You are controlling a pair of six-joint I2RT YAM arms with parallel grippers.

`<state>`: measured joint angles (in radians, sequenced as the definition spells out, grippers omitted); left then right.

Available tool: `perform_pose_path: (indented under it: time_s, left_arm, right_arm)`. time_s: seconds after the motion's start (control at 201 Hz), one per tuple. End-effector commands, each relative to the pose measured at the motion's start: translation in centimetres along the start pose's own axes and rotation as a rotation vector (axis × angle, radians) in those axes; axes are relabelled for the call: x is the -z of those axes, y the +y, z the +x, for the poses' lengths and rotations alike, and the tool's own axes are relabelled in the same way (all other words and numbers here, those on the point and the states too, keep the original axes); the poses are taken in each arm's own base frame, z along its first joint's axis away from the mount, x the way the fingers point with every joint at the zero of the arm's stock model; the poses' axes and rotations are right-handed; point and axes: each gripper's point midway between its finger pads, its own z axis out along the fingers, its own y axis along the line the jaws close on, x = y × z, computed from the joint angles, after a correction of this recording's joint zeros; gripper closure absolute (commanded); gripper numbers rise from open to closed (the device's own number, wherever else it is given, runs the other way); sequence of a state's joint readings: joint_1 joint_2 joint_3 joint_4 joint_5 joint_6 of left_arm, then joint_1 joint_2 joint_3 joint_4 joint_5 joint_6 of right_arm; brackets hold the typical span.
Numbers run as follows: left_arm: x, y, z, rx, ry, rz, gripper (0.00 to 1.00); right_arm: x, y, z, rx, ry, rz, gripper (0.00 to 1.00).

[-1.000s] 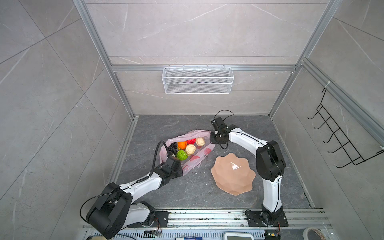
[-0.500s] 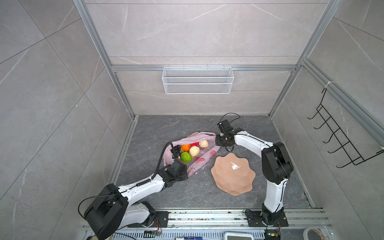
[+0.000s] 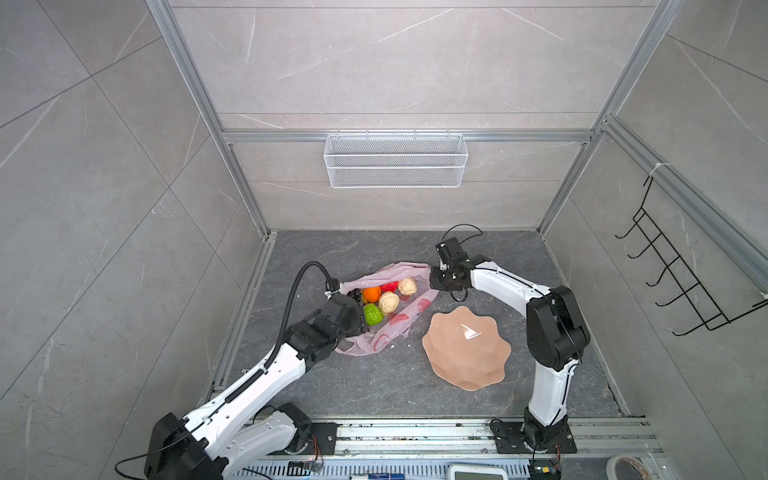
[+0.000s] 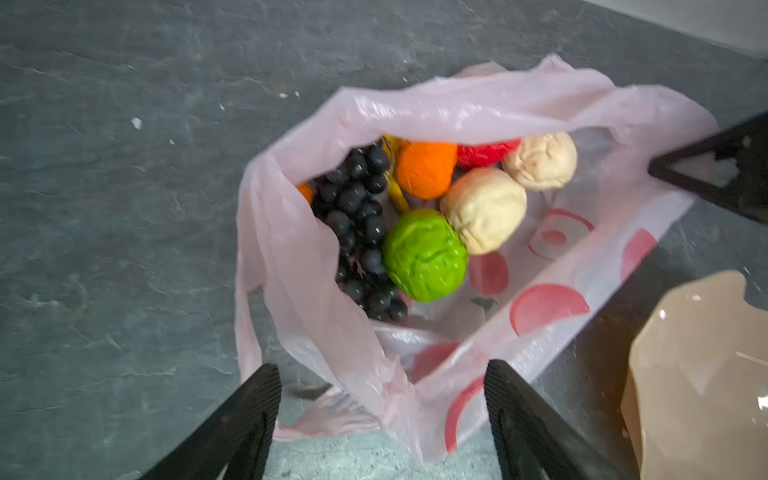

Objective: Take the fake fruits out of the plastic bag

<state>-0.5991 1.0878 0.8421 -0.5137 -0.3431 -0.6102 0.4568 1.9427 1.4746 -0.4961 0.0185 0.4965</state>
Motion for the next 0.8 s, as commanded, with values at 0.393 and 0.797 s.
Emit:
perform_pose_path:
  time_s: [0.393,0.797]
  left_arm:
    - [-7.4,5.5,-1.1,0.106,0.154,-0.182,0.52]
    - [-7.2,6.0,1.5,0.251,0.103,-0.037,0.88]
  right_arm:
    - [1.6,0.1,-1.1,0.023,-0.045,0.001,0.85]
    - [0.5,-0.4,-1.9,0.019,-0.03,-0.008,0.85]
